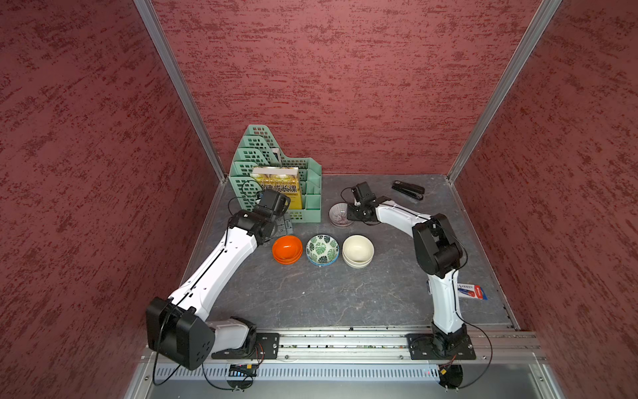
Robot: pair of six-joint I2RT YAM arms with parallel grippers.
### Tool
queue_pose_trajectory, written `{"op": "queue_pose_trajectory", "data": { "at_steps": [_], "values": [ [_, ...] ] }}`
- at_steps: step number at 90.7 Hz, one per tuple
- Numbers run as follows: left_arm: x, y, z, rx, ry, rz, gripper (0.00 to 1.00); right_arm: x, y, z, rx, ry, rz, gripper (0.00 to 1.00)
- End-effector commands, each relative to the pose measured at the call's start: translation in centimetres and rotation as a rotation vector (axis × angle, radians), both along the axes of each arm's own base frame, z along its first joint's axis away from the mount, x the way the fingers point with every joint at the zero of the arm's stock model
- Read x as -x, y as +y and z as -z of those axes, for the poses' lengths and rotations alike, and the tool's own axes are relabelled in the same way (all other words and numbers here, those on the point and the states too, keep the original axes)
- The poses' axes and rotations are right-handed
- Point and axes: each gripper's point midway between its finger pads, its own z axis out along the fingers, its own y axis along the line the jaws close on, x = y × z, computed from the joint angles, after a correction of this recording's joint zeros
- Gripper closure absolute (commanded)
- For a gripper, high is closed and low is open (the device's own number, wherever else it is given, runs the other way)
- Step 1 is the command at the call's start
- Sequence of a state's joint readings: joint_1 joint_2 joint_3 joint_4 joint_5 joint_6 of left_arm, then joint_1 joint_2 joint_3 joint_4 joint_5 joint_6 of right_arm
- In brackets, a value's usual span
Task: Stack the bowls
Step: Pick up the bowl from the center of the board.
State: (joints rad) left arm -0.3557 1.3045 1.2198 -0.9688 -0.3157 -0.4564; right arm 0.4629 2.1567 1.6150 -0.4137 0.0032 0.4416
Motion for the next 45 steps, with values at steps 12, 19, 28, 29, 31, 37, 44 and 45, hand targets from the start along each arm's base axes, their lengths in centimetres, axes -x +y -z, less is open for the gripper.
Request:
{"op": "queue_pose_trajectory", "data": {
  "at_steps": [12, 19, 28, 29, 31, 37, 44, 45],
  "values": [
    [-0.7, 0.2, -0.3, 0.006, -0.022, -0.001, 0.00, -0.8, 0.5, -1.0, -0.035, -0.026, 0.009, 0.79],
    [-0.6, 0.2, -0.3, 0.011, -0.022, -0.002, 0.00, -0.8, 0.3, -1.8, -0.045, -0.042, 0.018, 0.82],
    [-0.6, 0.2, -0.1, 0.016, -0.022, -0.001, 0.00, -0.9, -0.4, -2.9, -0.072, -0.060, 0.042, 0.83],
    [-0.6, 0.2, -0.1, 0.016, -0.022, -0.001, 0.00, -0.9, -0.5, -2.9, -0.076, -0.061, 0.045, 0.83],
    [-0.6, 0.2, -0.1, 0.018, -0.021, -0.001, 0.00, -1.0, -0.7, -3.2, -0.086, -0.065, 0.050, 0.83],
    [-0.7, 0.2, -0.1, 0.020, -0.024, 0.000, 0.00, -1.2, -1.7, -3.6, -0.106, -0.067, 0.072, 0.84],
    [-0.8, 0.1, -0.2, 0.025, -0.027, 0.002, 0.00, -1.0, -3.4, -4.1, -0.116, -0.072, 0.108, 0.84],
    [-0.8, 0.1, -0.2, 0.025, -0.027, 0.002, 0.00, -1.0, -3.7, -4.3, -0.118, -0.075, 0.113, 0.84]
  ]
}}
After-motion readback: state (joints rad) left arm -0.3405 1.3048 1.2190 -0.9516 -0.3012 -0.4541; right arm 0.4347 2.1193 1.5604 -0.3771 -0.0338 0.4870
